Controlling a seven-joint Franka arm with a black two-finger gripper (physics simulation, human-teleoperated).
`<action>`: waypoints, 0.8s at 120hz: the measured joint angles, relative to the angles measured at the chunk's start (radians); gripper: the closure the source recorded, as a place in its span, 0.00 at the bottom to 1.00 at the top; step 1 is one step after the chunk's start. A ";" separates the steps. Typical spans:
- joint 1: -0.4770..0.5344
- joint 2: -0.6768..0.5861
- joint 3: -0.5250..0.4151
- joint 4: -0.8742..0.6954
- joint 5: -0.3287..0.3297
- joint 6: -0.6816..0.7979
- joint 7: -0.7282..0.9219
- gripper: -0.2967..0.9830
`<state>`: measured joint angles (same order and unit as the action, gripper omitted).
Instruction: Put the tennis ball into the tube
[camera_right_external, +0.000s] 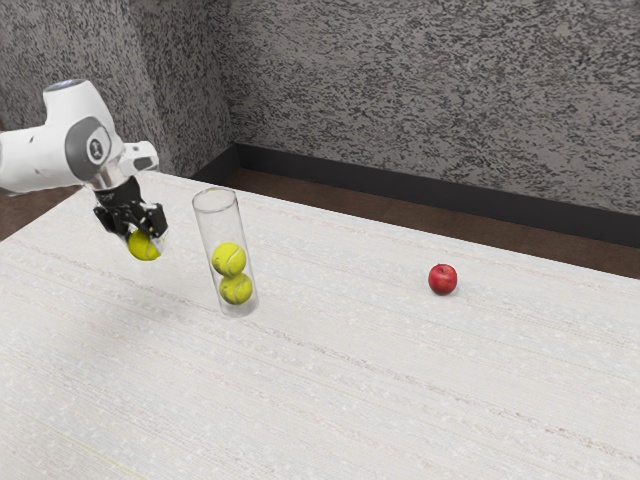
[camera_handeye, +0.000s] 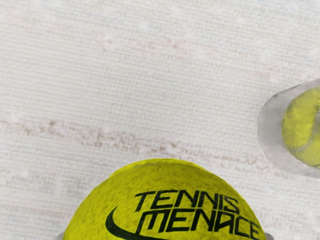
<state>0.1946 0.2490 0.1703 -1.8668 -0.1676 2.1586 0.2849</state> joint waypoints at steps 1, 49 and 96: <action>-0.003 -0.010 0.000 0.000 0.006 -0.005 -0.003 0.49; -0.045 -0.082 -0.133 0.272 0.204 -0.279 -0.151 0.51; -0.123 0.078 -0.161 0.469 0.222 -0.395 -0.297 0.50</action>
<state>0.0716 0.3270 0.0092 -1.3980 0.0549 1.7634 -0.0125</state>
